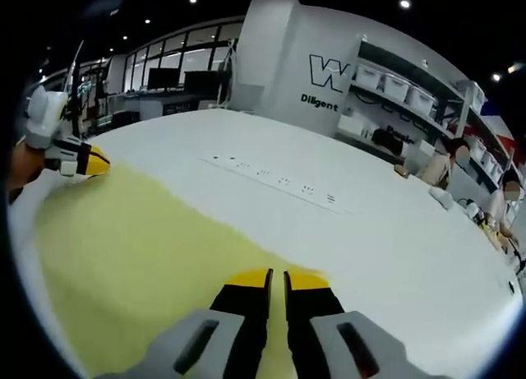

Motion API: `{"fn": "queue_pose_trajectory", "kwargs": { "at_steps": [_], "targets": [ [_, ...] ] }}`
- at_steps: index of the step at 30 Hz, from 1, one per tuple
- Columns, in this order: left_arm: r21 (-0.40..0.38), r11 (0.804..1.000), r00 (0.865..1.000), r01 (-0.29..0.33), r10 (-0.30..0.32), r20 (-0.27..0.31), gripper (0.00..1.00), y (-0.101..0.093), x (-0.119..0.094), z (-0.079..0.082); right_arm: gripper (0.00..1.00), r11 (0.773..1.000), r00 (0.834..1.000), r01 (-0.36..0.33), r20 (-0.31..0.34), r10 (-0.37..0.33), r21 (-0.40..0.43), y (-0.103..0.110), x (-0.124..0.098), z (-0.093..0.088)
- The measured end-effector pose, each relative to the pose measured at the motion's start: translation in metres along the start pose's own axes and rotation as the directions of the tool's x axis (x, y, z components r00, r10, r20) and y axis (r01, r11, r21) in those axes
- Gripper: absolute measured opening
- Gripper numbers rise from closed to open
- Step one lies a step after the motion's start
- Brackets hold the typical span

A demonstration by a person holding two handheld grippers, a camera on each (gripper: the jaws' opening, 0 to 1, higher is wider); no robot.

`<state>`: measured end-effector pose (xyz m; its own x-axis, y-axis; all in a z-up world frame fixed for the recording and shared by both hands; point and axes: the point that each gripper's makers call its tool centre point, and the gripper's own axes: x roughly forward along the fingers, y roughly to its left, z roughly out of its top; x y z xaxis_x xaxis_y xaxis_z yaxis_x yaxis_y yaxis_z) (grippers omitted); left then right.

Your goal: Fold the garment on the visible template until the final outline fits inside the template.

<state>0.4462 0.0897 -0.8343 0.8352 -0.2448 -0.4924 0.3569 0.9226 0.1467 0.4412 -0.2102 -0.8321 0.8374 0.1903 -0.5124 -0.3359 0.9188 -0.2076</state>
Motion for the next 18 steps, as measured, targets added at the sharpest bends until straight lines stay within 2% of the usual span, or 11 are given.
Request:
{"fn": "queue_pose_trajectory", "kwargs": {
  "at_steps": [4, 10, 14, 18],
  "targets": [
    [-0.006, 1.000, 0.999, -0.001, 0.001, 0.039, 0.04, -0.001, -0.018, 0.010, 0.01, 1.000, 0.999, 0.001, 0.034, 0.000, -0.019, 0.003, -0.018, 0.015],
    [-0.014, 1.000, 0.999, 0.002, -0.001, 0.052, 0.06, -0.006, -0.042, 0.010, 0.02, 0.999, 0.998, 0.000, 0.057, 0.003, -0.045, 0.008, -0.045, 0.023],
    [-0.018, 1.000, 0.998, 0.006, -0.005, 0.060, 0.06, -0.012, -0.062, 0.007, 0.02, 0.999, 0.998, -0.002, 0.067, 0.005, -0.049, 0.012, -0.066, 0.021],
    [-0.027, 1.000, 0.998, 0.009, -0.007, 0.058, 0.07, -0.017, -0.077, 0.000, 0.02, 0.999, 0.999, -0.007, 0.054, 0.009, -0.049, 0.020, -0.088, 0.006]
  ]
}}
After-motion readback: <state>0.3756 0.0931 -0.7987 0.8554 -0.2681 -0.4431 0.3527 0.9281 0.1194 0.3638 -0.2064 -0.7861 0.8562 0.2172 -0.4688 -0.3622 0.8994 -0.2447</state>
